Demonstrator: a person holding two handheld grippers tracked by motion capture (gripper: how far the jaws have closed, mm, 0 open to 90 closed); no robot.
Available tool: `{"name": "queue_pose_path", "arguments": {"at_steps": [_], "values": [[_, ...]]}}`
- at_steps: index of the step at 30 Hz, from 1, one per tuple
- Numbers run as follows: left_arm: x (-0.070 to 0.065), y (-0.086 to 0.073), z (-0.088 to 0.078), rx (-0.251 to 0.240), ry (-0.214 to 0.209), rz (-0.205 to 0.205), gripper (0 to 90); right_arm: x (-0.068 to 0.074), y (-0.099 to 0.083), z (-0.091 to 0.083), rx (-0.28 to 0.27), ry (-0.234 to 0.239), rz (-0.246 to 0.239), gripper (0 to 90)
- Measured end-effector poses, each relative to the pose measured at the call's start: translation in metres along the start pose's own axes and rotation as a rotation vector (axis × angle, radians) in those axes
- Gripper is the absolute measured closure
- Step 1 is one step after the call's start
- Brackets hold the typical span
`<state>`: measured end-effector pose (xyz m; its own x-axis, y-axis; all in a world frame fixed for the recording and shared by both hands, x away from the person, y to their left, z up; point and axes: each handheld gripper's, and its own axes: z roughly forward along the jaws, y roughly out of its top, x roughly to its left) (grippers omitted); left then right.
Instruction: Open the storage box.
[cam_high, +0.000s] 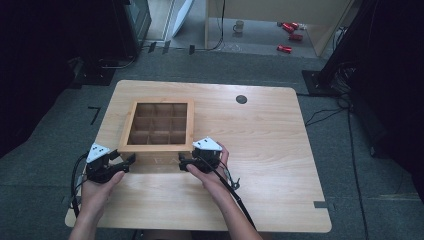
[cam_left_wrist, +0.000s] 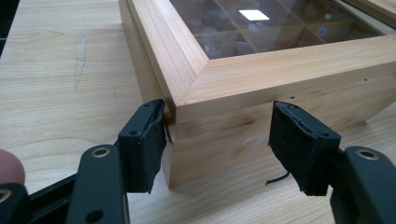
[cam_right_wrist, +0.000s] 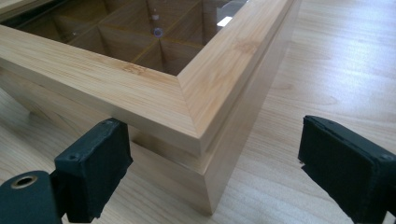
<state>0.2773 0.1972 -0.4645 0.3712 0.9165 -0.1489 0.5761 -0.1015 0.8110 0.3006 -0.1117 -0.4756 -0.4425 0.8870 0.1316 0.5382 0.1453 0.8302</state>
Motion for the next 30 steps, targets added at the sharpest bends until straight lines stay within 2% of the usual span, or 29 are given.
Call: {"name": "queue_pose_path", "arguments": {"at_steps": [3,5,10,13,16,18,22,23,26,30], "values": [[0.0,-0.004,0.0,-0.002,0.001,-0.014,38.0,0.002,0.001,0.001,0.004,-0.013,-0.029,9.2],[-0.001,-0.012,0.0,0.015,0.006,-0.002,36.8,0.006,0.003,0.0,-0.001,-0.024,-0.062,9.2],[0.002,-0.024,-0.003,0.033,0.021,-0.004,35.8,0.005,0.008,-0.003,-0.016,-0.014,-0.073,9.1],[0.007,-0.037,-0.008,0.057,0.061,0.005,35.3,0.005,0.016,-0.007,-0.034,-0.01,-0.081,9.1],[0.01,-0.045,-0.008,0.072,0.08,0.018,34.2,0.005,0.02,-0.009,-0.041,-0.006,-0.078,9.1],[0.011,-0.052,-0.008,0.083,0.088,0.017,34.0,0.005,0.026,-0.012,-0.045,-0.005,-0.083,9.1],[0.011,-0.062,-0.006,0.118,0.108,0.05,30.3,0.004,0.042,-0.018,-0.064,0.004,-0.093,9.1],[0.011,-0.062,-0.005,0.125,0.117,0.059,29.6,0.004,0.046,-0.019,-0.071,0.004,-0.094,9.1],[0.01,-0.063,-0.003,0.132,0.12,0.055,28.7,0.004,0.054,-0.021,-0.082,0.001,-0.098,9.1],[0.009,-0.064,-0.002,0.135,0.125,0.06,28.3,0.002,0.075,-0.026,-0.113,-0.002,-0.107,9.1]]}}
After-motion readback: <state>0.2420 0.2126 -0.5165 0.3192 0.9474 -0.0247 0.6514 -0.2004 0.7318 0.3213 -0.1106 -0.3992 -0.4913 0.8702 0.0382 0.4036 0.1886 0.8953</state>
